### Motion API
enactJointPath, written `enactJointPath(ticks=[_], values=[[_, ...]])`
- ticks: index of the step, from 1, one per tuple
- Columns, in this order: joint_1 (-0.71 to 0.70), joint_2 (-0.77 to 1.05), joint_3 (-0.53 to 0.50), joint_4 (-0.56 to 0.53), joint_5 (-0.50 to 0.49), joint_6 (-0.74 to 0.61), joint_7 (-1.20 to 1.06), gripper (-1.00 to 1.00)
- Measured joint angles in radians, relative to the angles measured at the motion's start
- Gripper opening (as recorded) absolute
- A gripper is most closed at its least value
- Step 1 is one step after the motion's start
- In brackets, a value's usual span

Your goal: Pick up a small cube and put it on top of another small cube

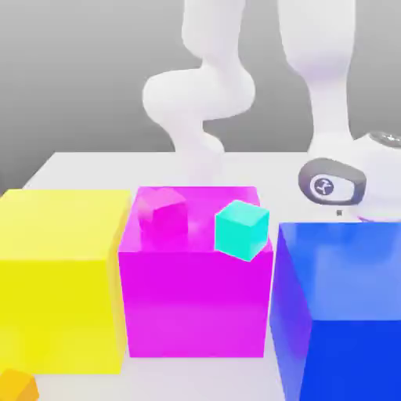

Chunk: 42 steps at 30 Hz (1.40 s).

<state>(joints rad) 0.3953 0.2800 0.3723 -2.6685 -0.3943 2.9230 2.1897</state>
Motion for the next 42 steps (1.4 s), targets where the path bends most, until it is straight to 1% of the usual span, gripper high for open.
enactJointPath(ticks=[6, 11, 14, 19, 21, 25, 29, 30, 34, 42], values=[[-0.072, -0.087, 0.1, -0.023, 0.128, -0.058, -0.096, -1.0], [-0.102, -0.156, 0.142, -0.038, 0.205, -0.114, -0.157, -1.0], [-0.095, -0.175, 0.139, -0.002, 0.16, -0.181, -0.19, -1.0], [-0.027, -0.208, 0.19, 0.089, 0.104, -0.281, -0.302, -1.0], [0.006, -0.222, 0.21, 0.125, 0.094, -0.321, -0.357, -1.0], [0.001, -0.262, 0.21, 0.19, 0.064, -0.443, -0.439, -1.0], [-0.003, -0.319, 0.211, 0.249, 0.073, -0.569, -0.539, -1.0], [-0.001, -0.335, 0.209, 0.262, 0.081, -0.599, -0.566, -1.0], [-0.069, -0.422, 0.151, 0.274, 0.125, -0.704, -0.608, -1.0], [-0.177, -0.648, -0.041, 0.269, 0.267, -0.881, -0.679, -1.0]])
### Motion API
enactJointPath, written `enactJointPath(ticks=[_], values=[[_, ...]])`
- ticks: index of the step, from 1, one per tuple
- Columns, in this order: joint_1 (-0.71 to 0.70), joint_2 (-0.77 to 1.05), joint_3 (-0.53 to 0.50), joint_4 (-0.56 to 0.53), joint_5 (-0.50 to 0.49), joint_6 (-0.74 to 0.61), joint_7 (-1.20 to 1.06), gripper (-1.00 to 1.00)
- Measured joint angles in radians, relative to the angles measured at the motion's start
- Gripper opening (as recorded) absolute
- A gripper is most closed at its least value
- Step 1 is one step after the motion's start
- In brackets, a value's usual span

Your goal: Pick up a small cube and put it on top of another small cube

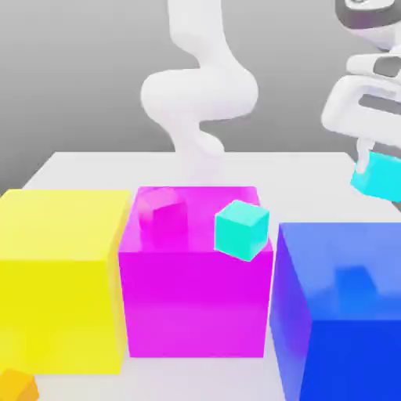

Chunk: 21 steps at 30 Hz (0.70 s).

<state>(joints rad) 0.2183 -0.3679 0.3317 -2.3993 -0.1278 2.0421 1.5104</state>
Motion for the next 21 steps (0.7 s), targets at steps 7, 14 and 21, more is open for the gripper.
enactJointPath(ticks=[7, 14, 21], values=[[-0.146, -0.167, -0.191, -0.058, 0.094, -0.082, 0.054, -1.0], [-0.344, -0.226, -0.34, -0.179, 0.122, -0.053, 0.214, -1.0], [-0.359, -0.181, -0.345, -0.278, 0.123, 0.089, 0.224, 1.0]])
